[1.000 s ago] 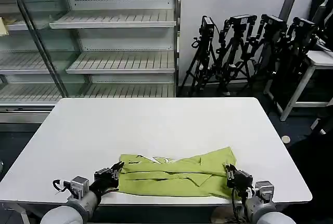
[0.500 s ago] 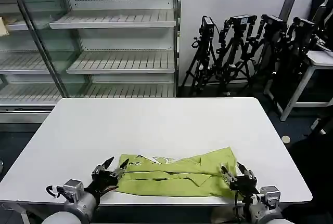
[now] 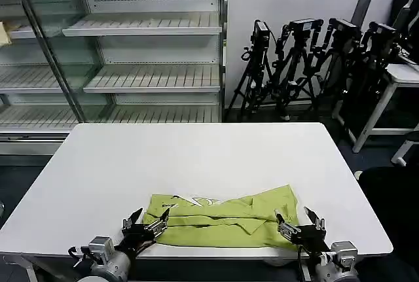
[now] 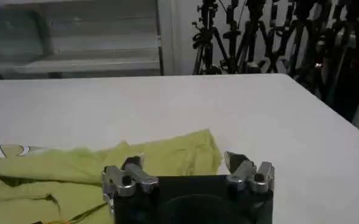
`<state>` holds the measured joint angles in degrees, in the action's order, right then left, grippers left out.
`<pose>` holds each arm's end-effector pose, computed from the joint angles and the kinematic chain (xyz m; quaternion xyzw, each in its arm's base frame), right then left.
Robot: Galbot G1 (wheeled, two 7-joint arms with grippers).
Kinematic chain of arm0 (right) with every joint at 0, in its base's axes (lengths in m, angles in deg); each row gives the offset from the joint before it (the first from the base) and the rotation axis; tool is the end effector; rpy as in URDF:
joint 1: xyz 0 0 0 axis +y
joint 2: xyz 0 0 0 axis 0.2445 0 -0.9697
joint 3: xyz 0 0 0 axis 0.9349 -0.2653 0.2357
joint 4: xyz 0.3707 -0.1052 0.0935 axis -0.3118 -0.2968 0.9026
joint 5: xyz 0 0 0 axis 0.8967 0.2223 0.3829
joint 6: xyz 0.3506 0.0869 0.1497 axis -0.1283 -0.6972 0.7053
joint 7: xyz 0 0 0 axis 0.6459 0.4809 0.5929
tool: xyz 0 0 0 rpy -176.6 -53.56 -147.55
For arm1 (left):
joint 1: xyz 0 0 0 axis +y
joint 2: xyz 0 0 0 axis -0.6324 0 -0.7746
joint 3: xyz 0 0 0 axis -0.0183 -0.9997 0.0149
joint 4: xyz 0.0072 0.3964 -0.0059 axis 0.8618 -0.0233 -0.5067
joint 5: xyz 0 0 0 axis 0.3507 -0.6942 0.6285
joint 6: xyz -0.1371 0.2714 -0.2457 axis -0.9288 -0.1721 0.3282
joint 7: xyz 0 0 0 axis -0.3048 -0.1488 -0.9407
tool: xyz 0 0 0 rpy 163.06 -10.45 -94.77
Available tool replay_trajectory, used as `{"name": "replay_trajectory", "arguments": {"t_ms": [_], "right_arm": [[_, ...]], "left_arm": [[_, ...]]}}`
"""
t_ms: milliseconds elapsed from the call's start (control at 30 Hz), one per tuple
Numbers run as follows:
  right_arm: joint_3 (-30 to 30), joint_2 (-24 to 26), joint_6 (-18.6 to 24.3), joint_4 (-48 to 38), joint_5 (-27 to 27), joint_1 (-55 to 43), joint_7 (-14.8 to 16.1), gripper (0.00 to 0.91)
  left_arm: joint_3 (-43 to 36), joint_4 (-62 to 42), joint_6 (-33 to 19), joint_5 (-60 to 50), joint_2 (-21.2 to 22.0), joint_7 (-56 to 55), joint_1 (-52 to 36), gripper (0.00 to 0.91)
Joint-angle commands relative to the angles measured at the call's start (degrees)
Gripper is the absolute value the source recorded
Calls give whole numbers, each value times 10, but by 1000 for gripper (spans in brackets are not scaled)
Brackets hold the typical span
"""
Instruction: Fold and organize the clothes.
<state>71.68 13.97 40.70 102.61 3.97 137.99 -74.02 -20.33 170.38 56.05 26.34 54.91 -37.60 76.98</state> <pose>0.1751 -0.0639 -0.2590 0.0534 -0.9794 -0.0098 0.1947 0.2030 0.0434 -0.3017 -0.0853 -0.9680 0.0759 0.2234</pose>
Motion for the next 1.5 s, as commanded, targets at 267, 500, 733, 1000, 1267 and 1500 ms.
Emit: {"name": "replay_trajectory", "arguments": {"t_ms": [267, 500, 733, 1000, 1267, 1500], "right_arm": [[9, -3, 2, 7, -1, 9, -1, 907], [10, -4, 2, 11, -1, 9, -3, 907], [11, -5, 3, 13, 0, 9, -5, 907], [18, 0, 3, 13, 9, 6, -7, 907], [18, 2, 6, 9, 16, 1, -7, 907], [18, 5, 6, 9, 21, -5, -7, 907]], "left_arm": [[-25, -41, -24, -16, 20, 6, 0, 40], [-28, -43, -28, -3, 27, 9, 3, 40], [-2, -32, -35, 45, 23, 8, 5, 40], [97, -31, -35, 100, -12, 9, 23, 40], [223, -51, -20, 168, -39, 23, 50, 40], [332, -86, -3, 220, -62, 34, 60, 40]]}}
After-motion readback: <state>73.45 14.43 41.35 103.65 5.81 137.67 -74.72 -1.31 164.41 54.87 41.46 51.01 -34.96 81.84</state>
